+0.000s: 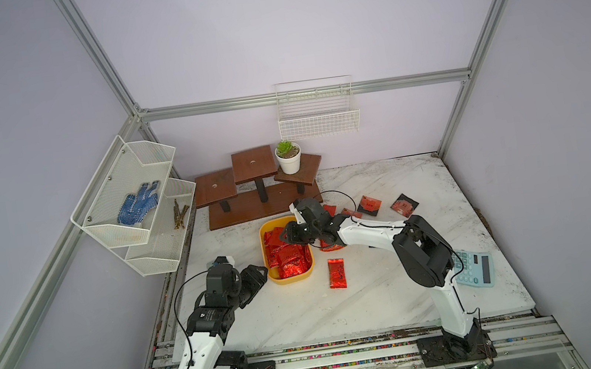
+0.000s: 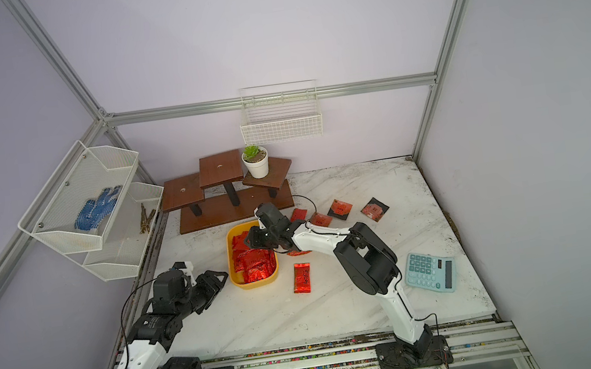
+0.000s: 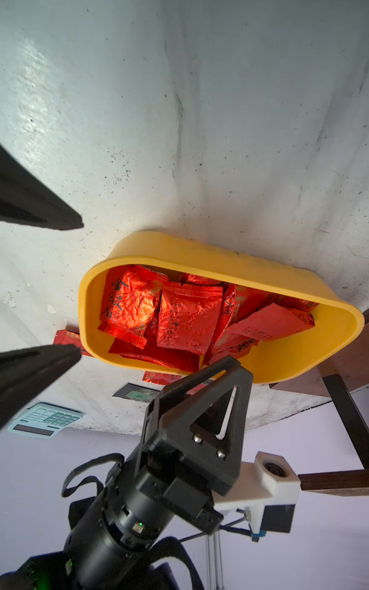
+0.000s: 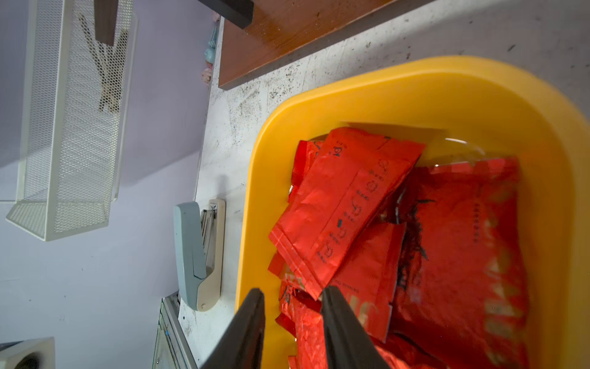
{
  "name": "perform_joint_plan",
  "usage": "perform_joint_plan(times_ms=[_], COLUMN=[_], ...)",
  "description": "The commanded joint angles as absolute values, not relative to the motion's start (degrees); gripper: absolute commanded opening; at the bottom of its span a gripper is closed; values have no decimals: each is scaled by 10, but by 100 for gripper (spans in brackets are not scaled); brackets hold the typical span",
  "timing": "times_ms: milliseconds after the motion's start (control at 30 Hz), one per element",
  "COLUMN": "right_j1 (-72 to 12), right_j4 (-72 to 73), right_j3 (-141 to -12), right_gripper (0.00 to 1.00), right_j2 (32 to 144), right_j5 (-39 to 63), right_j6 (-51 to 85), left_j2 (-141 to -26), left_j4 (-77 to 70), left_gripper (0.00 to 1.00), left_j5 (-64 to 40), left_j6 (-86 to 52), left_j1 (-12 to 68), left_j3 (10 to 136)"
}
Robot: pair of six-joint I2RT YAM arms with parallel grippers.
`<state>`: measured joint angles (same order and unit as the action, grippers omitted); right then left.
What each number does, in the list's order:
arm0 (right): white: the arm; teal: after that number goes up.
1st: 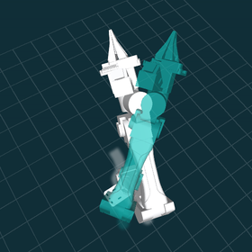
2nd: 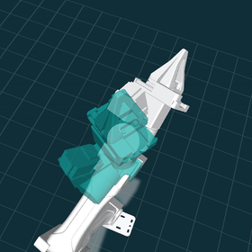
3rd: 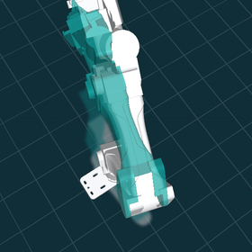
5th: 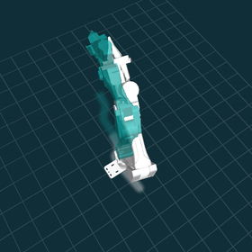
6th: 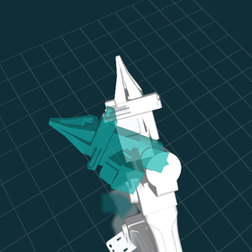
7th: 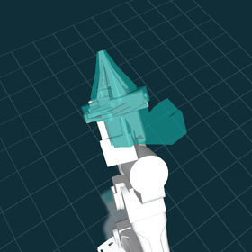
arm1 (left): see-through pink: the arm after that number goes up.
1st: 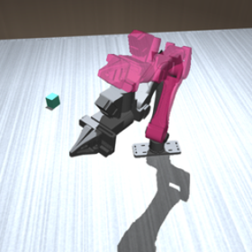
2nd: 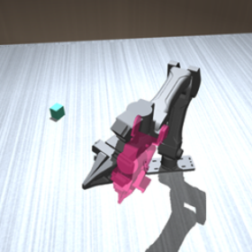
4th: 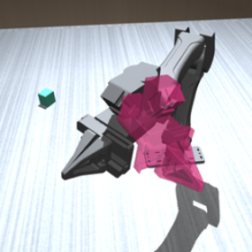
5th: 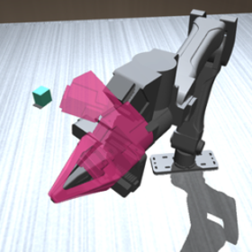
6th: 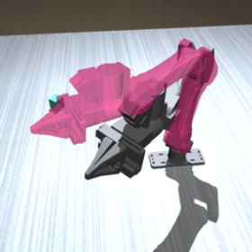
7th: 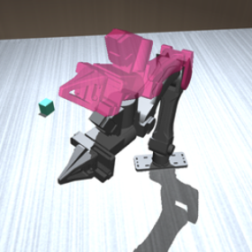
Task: Take the tea bags out of the storage box
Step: Pick up the tea bag from the storage box.
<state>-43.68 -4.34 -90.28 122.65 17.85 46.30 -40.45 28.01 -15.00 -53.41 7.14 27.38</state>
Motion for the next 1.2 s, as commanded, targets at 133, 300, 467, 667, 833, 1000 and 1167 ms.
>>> perform_joint_plan(times_ms=[133,300,467,667,833,1000,1167], right_j1=[-441,-441,-442,-442,-444,-446,-446], right_j4=[-39,-41,-47,-43,-46,-64,-76], right_j3=[-921,-924,-926,-937,-959,-970,-968], right_gripper=[39,39,40,41,42,42,42], right_j2=[1250,1257,1261,1274,1290,1295,1290], right_j5=[158,150,142,143,147,139,130], right_j6=[493,499,501,508,513,509,500], left_j2=[-395,-390,-384,-378,-369,-364,-368], left_j4=[277,280,284,291,301,305,299], left_gripper=[61,61,61,61,62,62,62], left_j5=[-160,-161,-162,-163,-162,-160,-163], left_j6=[-532,-530,-529,-529,-527,-527,-528], left_j1=[66,66,64,63,62,62,62], left_j3=[271,270,269,269,270,269,269])
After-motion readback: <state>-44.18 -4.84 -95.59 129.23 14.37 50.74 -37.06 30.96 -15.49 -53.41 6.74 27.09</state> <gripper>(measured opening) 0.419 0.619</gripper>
